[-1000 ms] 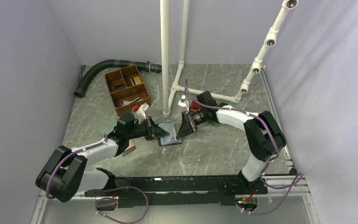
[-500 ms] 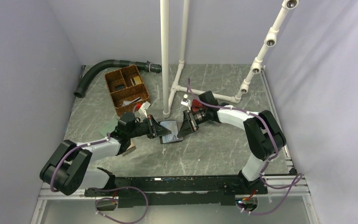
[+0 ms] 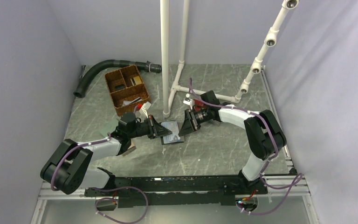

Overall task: Take the credit cards out of the card holder
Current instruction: Remove the credit card from the card holder.

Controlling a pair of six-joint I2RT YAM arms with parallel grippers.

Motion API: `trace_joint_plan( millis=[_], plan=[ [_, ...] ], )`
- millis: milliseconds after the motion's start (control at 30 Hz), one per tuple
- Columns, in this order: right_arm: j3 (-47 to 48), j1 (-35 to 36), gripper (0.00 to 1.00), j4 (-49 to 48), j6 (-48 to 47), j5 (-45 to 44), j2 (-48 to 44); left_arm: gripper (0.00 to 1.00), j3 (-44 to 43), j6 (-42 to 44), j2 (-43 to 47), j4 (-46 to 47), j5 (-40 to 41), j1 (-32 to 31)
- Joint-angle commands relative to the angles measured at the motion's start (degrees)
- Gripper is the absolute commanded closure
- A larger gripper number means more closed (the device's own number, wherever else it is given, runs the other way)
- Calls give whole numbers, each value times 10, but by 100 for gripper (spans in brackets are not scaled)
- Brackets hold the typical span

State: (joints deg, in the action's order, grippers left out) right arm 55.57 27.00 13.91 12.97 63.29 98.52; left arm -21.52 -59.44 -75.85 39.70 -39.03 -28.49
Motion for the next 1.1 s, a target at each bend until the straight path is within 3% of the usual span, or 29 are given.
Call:
trace_joint_plan(
  millis=[0,367,467,533,567,700,1067],
  plan=[
    [6,-2,54,-26,6,24,-6,100,-19,-7,2,60,-17,-2],
    [-10,1,58,-103,94,73,17,100,-21,-20,-12,91,-20,-9],
    [-12,1,74,-116,107,80,22,100,-20,-19,-11,88,-18,-10],
    [-12,1,95,-120,109,85,24,100,-19,-18,-8,79,-17,-10],
    [-12,1,100,-117,107,83,24,100,-19,-18,-6,69,-15,-10],
    [-16,-4,100,-104,90,77,20,95,-14,-22,3,24,-2,-4],
    [-41,-12,100,-67,25,48,41,98,41,-55,-37,87,-36,36]
  ],
)
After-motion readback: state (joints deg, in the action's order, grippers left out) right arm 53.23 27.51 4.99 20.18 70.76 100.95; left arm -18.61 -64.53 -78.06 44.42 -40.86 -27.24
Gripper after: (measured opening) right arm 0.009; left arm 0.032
